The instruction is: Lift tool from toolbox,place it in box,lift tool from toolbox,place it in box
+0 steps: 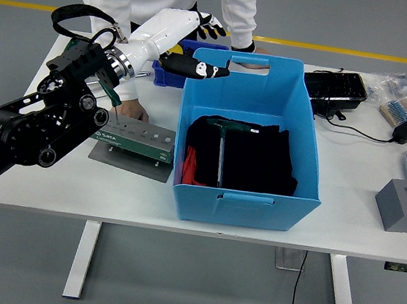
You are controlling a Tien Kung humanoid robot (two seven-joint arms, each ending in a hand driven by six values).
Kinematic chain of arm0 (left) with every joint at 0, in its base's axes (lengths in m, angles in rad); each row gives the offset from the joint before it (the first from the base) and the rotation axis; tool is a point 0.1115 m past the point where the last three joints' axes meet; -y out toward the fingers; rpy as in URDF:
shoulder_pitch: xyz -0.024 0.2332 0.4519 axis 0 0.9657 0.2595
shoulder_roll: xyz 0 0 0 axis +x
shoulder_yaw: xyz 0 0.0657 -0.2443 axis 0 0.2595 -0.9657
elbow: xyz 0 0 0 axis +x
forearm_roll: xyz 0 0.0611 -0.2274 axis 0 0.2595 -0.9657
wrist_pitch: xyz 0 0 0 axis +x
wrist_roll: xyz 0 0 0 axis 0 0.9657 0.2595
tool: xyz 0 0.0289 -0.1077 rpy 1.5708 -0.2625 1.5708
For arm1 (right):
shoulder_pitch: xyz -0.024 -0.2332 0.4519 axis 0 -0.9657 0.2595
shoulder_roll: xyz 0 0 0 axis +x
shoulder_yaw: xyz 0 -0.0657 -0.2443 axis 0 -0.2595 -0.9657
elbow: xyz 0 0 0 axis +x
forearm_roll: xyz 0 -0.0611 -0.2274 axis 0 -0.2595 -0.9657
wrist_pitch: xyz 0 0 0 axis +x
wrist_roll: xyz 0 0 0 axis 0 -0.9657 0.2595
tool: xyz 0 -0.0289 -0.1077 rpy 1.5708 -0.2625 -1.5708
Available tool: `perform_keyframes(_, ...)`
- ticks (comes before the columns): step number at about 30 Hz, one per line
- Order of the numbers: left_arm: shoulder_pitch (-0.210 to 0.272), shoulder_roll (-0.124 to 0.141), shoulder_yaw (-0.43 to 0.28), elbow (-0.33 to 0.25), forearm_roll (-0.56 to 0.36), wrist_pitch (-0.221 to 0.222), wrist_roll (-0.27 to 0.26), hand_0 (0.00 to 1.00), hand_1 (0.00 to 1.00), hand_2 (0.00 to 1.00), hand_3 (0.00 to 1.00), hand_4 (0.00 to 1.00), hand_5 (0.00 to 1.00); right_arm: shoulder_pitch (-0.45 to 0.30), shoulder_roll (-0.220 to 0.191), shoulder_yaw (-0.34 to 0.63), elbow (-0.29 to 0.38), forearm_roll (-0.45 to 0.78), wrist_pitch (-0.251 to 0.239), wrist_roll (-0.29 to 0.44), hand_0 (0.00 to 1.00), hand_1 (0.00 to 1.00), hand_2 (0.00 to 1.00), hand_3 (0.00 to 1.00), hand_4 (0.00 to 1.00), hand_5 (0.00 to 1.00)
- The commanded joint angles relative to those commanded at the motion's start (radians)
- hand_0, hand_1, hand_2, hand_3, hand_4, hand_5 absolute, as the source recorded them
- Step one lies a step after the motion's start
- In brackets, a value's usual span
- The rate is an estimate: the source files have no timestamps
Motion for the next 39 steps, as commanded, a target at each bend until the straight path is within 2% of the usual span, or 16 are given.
perform_keyframes(3, 0.060, 0.011, -0.075, -0.045, 0.003, -0.001, 0.053, 0.537, 0.534, 0.605, 0.682, 0.968, 0.711, -0.002, 0.001, 0.000, 0.000, 0.004, 0.000, 0.001, 0.619, 0.594, 0.668, 0.570, 0.827, 0.684)
perform_keyframes(4, 0.098, 0.019, -0.119, -0.075, 0.015, -0.004, 0.075, 0.537, 0.534, 0.605, 0.682, 0.968, 0.711, -0.002, 0.001, -0.002, -0.001, 0.007, -0.001, 0.003, 0.619, 0.594, 0.668, 0.570, 0.827, 0.684)
perform_keyframes(6, 0.145, 0.035, -0.167, -0.108, 0.042, -0.010, 0.082, 0.537, 0.534, 0.605, 0.682, 0.968, 0.711, -0.003, 0.002, -0.002, -0.001, 0.007, -0.001, 0.004, 0.619, 0.594, 0.668, 0.570, 0.827, 0.684)
perform_keyframes(7, 0.164, 0.045, -0.175, -0.123, 0.062, -0.015, 0.079, 0.601, 0.614, 0.653, 0.698, 0.981, 0.713, -0.003, 0.003, -0.003, -0.002, 0.007, -0.001, 0.004, 0.619, 0.595, 0.668, 0.569, 0.826, 0.684)
perform_keyframes(9, 0.190, 0.066, -0.174, -0.142, 0.102, -0.026, 0.071, 0.601, 0.614, 0.653, 0.698, 0.981, 0.713, -0.002, 0.003, -0.003, -0.002, 0.009, -0.001, 0.004, 0.619, 0.595, 0.668, 0.569, 0.826, 0.684)
perform_keyframes(12, 0.216, 0.109, -0.139, -0.152, 0.175, -0.061, 0.026, 0.601, 0.614, 0.653, 0.698, 0.981, 0.713, -0.003, 0.005, -0.004, -0.002, 0.014, -0.002, 0.005, 0.619, 0.595, 0.668, 0.569, 0.826, 0.684)
perform_keyframes(13, 0.210, 0.127, -0.116, -0.146, 0.189, -0.068, 0.011, 0.720, 0.705, 0.731, 0.707, 0.987, 0.674, -0.002, 0.005, -0.003, -0.002, 0.014, -0.003, 0.004, 0.619, 0.596, 0.668, 0.568, 0.825, 0.684)
perform_keyframes(16, 0.168, 0.189, -0.019, -0.121, 0.218, -0.093, -0.031, 0.720, 0.705, 0.731, 0.707, 0.987, 0.674, -0.001, 0.006, -0.003, -0.001, 0.011, -0.001, 0.002, 0.619, 0.596, 0.668, 0.568, 0.825, 0.684)
perform_keyframes(18, 0.129, 0.231, 0.053, -0.106, 0.217, -0.094, -0.059, 0.720, 0.705, 0.731, 0.707, 0.987, 0.674, -0.002, 0.006, 0.001, -0.001, 0.003, 0.001, -0.002, 0.619, 0.596, 0.668, 0.568, 0.825, 0.684)
perform_keyframes(21, 0.079, 0.270, 0.160, -0.084, 0.213, -0.086, -0.092, 0.750, 0.715, 0.736, 0.676, 0.987, 0.667, -0.006, 0.008, 0.007, 0.000, -0.003, 0.001, -0.005, 0.620, 0.600, 0.672, 0.568, 0.825, 0.684)
perform_keyframes(23, 0.051, 0.285, 0.223, -0.066, 0.206, -0.080, -0.113, 0.750, 0.715, 0.736, 0.676, 0.987, 0.667, -0.008, 0.009, 0.008, 0.000, -0.005, 0.001, -0.006, 0.620, 0.600, 0.672, 0.568, 0.825, 0.684)
perform_keyframes(24, 0.039, 0.290, 0.249, -0.057, 0.202, -0.079, -0.121, 0.750, 0.715, 0.736, 0.676, 0.987, 0.667, -0.009, 0.010, 0.009, 0.000, -0.007, 0.001, -0.007, 0.620, 0.600, 0.672, 0.568, 0.825, 0.684)
perform_keyframes(25, 0.024, 0.295, 0.278, -0.047, 0.197, -0.079, -0.126, 0.757, 0.712, 0.727, 0.582, 0.975, 0.676, -0.010, 0.010, 0.010, 0.001, -0.009, 0.002, -0.008, 0.620, 0.601, 0.672, 0.568, 0.825, 0.684)
perform_keyframes(30, -0.027, 0.303, 0.385, -0.003, 0.182, -0.098, -0.141, 0.757, 0.712, 0.727, 0.582, 0.975, 0.676, -0.015, 0.013, 0.010, 0.001, -0.010, 0.001, -0.009, 0.620, 0.601, 0.672, 0.568, 0.825, 0.684)
perform_keyframes(32, -0.047, 0.301, 0.423, 0.017, 0.183, -0.100, -0.145, 0.768, 0.713, 0.719, 0.548, 0.972, 0.677, -0.016, 0.014, 0.011, 0.002, -0.011, 0.001, -0.010, 0.620, 0.602, 0.673, 0.568, 0.825, 0.684)
perform_keyframes(39, -0.104, 0.286, 0.516, 0.098, 0.191, -0.084, -0.158, 0.772, 0.713, 0.706, 0.526, 0.975, 0.664, -0.018, 0.016, 0.012, 0.002, -0.014, 0.001, -0.011, 0.620, 0.603, 0.672, 0.568, 0.825, 0.684)
